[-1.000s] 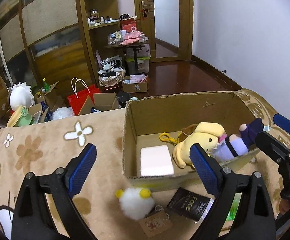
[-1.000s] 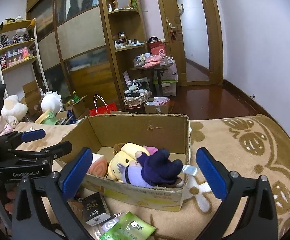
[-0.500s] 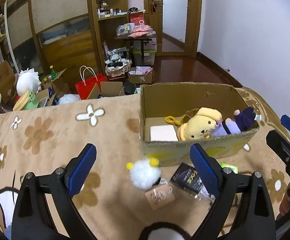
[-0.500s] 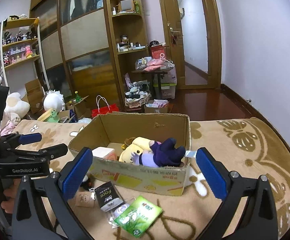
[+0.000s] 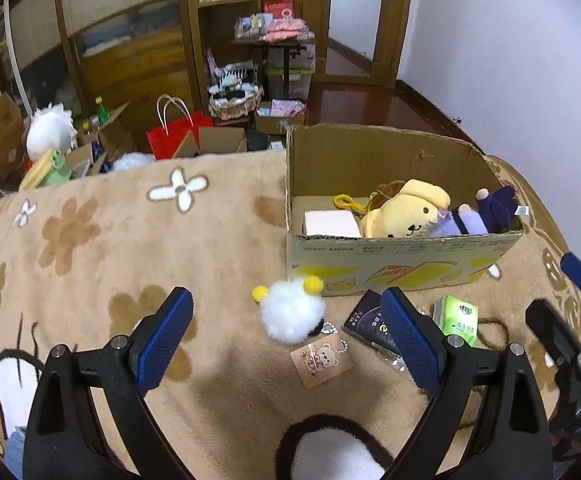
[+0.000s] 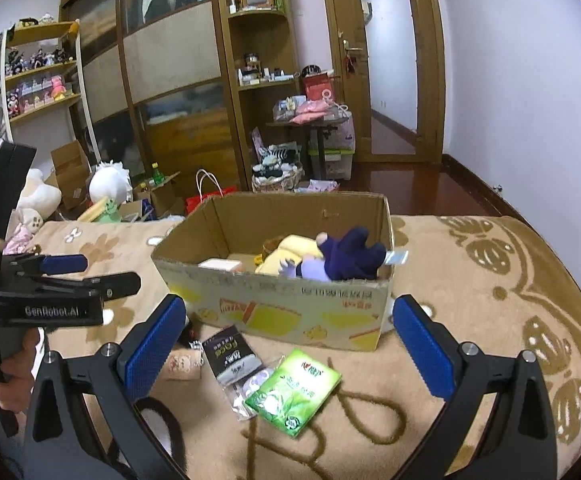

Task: Organize soft objects
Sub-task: 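Withdraw both tools from the box, then grasp the white pompom chick with the left tool while the right tool grasps the green tissue pack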

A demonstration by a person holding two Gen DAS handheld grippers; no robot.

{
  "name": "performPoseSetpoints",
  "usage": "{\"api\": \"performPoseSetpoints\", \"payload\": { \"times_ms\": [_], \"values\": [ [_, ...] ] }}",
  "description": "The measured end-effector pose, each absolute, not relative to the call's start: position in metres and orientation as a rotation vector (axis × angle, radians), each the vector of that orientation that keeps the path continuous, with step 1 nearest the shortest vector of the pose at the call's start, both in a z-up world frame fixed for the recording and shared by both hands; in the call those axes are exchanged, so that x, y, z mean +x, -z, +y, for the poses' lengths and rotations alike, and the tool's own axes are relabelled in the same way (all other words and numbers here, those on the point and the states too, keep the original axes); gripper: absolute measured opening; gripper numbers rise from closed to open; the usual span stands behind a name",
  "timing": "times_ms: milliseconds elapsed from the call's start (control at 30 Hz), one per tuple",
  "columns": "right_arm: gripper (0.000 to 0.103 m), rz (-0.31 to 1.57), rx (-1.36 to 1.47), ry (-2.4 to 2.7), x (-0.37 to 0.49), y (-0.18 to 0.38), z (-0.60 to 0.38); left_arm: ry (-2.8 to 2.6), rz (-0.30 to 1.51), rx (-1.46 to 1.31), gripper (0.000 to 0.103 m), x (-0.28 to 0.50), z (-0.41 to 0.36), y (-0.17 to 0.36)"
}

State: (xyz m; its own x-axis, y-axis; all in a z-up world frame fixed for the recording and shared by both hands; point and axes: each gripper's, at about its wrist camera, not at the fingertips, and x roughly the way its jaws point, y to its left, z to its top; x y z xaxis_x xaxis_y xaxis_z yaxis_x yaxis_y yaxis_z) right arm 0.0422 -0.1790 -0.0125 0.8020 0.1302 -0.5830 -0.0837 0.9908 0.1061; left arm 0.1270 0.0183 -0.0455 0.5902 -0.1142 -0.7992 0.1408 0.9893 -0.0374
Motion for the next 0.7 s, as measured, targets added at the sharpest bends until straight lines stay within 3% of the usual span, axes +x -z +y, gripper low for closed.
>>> {"api": "performPoseSetpoints", "payload": {
  "times_ms": [700],
  "values": [
    [0.103, 0.794, 0.129, -0.054, 0.076, 0.08, -0.191, 0.109, 1.092, -0.008, 0.094, 0.171, 0.016, 0.102]
  ]
}}
